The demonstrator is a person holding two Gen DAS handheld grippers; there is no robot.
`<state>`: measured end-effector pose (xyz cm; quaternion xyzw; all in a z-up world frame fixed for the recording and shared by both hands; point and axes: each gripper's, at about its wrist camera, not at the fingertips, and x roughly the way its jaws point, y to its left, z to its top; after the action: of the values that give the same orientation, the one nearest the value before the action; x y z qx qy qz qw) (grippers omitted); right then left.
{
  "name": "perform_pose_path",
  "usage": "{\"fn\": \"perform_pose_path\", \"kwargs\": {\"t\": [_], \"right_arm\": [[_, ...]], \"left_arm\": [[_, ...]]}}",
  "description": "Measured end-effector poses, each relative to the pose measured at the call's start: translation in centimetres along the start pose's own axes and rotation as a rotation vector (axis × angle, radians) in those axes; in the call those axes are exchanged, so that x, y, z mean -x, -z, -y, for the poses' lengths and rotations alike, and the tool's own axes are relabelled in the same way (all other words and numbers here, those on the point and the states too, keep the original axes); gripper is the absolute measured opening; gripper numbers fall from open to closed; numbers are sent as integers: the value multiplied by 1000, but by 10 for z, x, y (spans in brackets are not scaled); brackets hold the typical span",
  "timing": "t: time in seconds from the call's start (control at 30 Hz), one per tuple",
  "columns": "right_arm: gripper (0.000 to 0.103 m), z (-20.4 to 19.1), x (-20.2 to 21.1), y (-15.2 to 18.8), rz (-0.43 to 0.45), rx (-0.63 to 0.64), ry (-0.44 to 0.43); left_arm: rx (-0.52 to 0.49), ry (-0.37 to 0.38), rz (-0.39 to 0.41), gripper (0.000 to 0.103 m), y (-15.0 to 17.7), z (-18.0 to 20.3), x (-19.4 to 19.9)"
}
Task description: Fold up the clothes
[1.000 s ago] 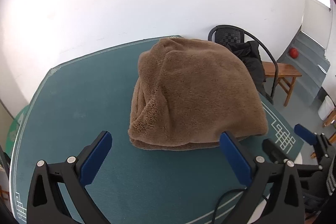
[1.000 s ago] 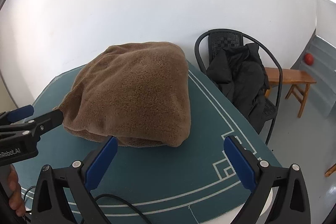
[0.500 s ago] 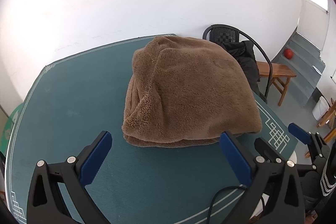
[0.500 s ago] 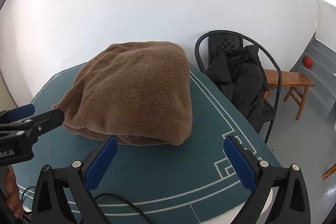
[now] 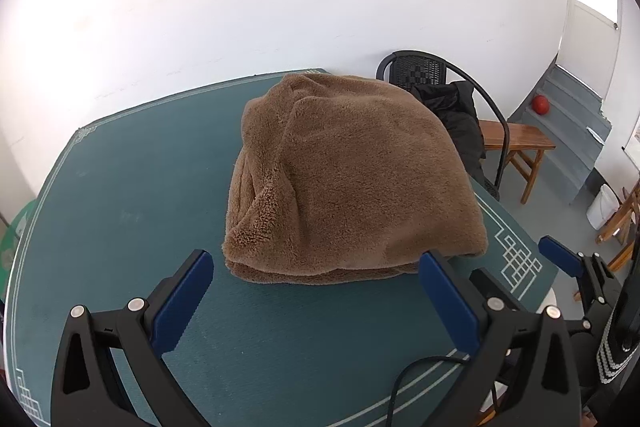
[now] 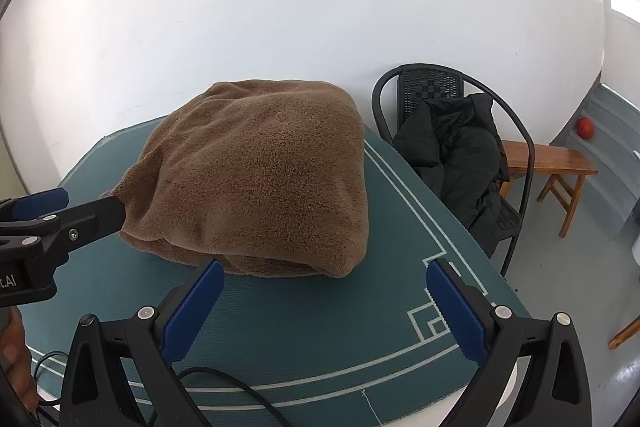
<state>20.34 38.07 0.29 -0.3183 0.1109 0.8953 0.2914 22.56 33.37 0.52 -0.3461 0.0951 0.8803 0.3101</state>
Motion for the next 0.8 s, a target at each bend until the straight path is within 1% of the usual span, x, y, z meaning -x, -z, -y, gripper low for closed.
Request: {"fn": "perform_pose_path", "kwargs": {"t": [0.3, 0.63, 0.8], "right_arm": [[103, -2, 2, 0, 8, 3, 5], [103, -3, 4, 0, 11, 8, 5], [103, -4, 4, 1, 11, 7, 8]], "left_arm": [[6, -7, 24, 103, 2, -4, 6], [-1, -7, 11, 103, 3, -2, 5], [-7, -17, 17, 103, 4, -1, 6]]}}
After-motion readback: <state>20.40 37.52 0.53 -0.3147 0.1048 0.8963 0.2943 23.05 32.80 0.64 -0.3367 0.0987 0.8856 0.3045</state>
